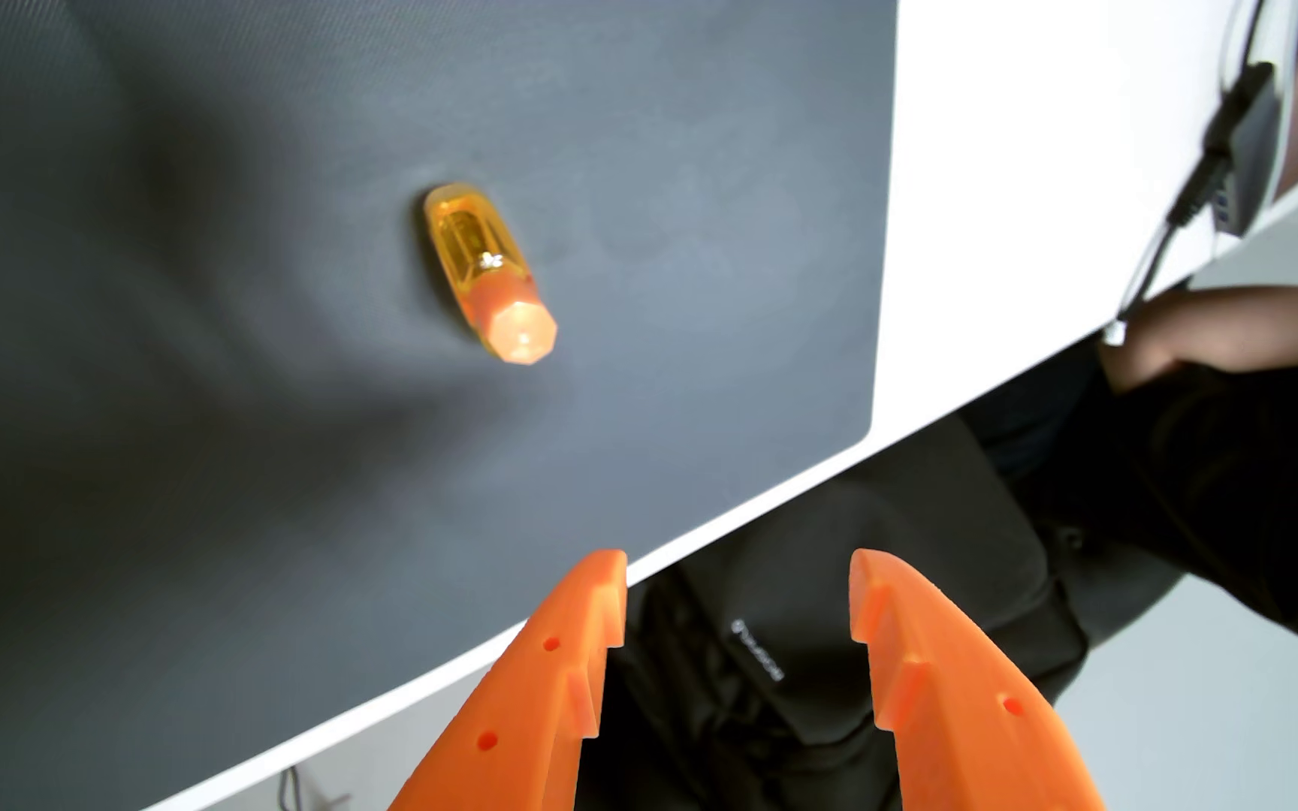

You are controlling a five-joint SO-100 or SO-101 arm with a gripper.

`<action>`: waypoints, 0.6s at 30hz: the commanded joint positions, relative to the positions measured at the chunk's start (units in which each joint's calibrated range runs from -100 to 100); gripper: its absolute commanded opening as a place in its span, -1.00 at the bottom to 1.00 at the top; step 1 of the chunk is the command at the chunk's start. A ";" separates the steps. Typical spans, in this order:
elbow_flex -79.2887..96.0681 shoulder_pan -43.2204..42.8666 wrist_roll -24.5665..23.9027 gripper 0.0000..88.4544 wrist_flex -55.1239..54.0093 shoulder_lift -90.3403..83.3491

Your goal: Grab the eyedrops

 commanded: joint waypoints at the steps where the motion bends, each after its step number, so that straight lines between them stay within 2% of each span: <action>1: -11.13 0.40 0.78 -0.62 4.98 6.09; 7: -21.21 0.15 2.56 -0.61 16.06 11.01; 11: -21.93 -0.10 4.29 -0.61 17.53 12.63; 18: -22.65 -0.10 4.29 -0.61 17.79 18.66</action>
